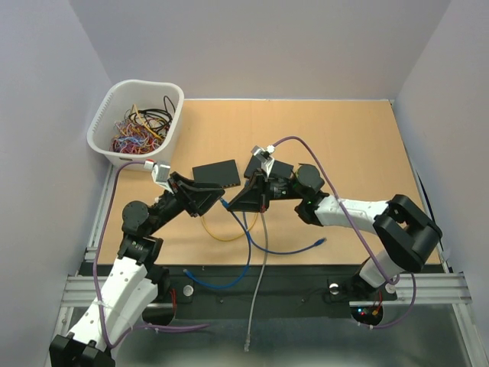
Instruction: Insert the plug into the switch port
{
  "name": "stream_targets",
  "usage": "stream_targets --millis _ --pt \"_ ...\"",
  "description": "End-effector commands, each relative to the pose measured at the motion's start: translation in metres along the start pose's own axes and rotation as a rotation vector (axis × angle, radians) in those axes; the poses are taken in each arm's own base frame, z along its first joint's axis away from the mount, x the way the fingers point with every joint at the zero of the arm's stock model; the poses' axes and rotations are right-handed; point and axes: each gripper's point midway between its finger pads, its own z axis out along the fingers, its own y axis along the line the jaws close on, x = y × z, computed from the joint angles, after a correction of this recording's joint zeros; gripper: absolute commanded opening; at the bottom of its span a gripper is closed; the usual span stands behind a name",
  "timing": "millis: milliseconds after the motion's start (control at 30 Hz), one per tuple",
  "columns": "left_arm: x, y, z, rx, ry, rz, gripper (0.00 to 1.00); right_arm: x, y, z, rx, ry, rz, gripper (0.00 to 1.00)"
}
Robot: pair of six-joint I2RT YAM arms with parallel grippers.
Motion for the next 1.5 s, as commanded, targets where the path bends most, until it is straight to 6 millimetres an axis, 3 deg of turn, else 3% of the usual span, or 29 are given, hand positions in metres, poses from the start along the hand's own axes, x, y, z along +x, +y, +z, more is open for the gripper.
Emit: stream_targets --millis 0,233,400,633,833,1100,1233,1267,1300,1333,1367,1400,1433,1467 --pt "-0.004 -0.015 0.001 0.068 -0.013 0.036 0.5 -0.023 0.019 0.009 -0.071 -0.048 -0.077 0.0" --pt "-0.003 -0.017 0.001 0.076 -0.012 0.035 0.47 -0.026 0.016 0.011 -0.065 -0.064 -0.078 0.0" --pt "-0.005 -0.019 0.001 0.079 -0.018 0.038 0.59 -0.026 0.015 0.011 -0.067 -0.062 -0.078 0.0" --pt "-0.006 -0.021 0.0 0.083 -0.022 0.042 0.59 -0.026 0.011 0.012 -0.061 -0.063 -0.071 0.0" --pt "-0.002 -0.019 0.0 0.081 -0.011 0.032 0.39 -0.03 0.009 0.011 -0.047 -0.083 -0.074 0.01" --pt "0.004 -0.015 -0.001 0.067 0.007 0.015 0.27 -0.038 0.006 0.012 -0.037 -0.104 -0.082 0.01" --pt "0.007 -0.007 0.001 0.025 0.023 -0.004 0.0 -0.04 0.004 0.012 -0.03 -0.107 -0.071 0.0" --pt "0.009 0.004 0.002 -0.029 0.037 -0.017 0.0 -0.04 0.004 0.012 -0.03 -0.109 -0.07 0.01" --pt "0.01 0.011 0.003 -0.068 0.044 -0.024 0.0 -0.04 -0.001 0.01 -0.012 -0.105 -0.056 0.09" --pt "0.01 0.019 0.003 -0.111 0.051 -0.033 0.0 -0.041 0.0 0.01 -0.014 -0.104 -0.058 0.09" --pt "0.007 0.031 0.004 -0.181 0.036 -0.041 0.0 -0.039 -0.01 0.006 0.022 -0.093 -0.045 0.24" --pt "0.009 0.042 0.003 -0.251 0.065 -0.06 0.0 -0.043 -0.012 0.003 0.048 -0.102 -0.052 0.32" --pt "0.008 0.048 0.003 -0.297 0.066 -0.072 0.0 -0.036 -0.03 -0.002 0.129 -0.071 -0.041 0.46" --pt "0.007 0.062 0.001 -0.371 0.057 -0.085 0.0 -0.037 -0.038 -0.003 0.185 -0.062 -0.054 0.48"
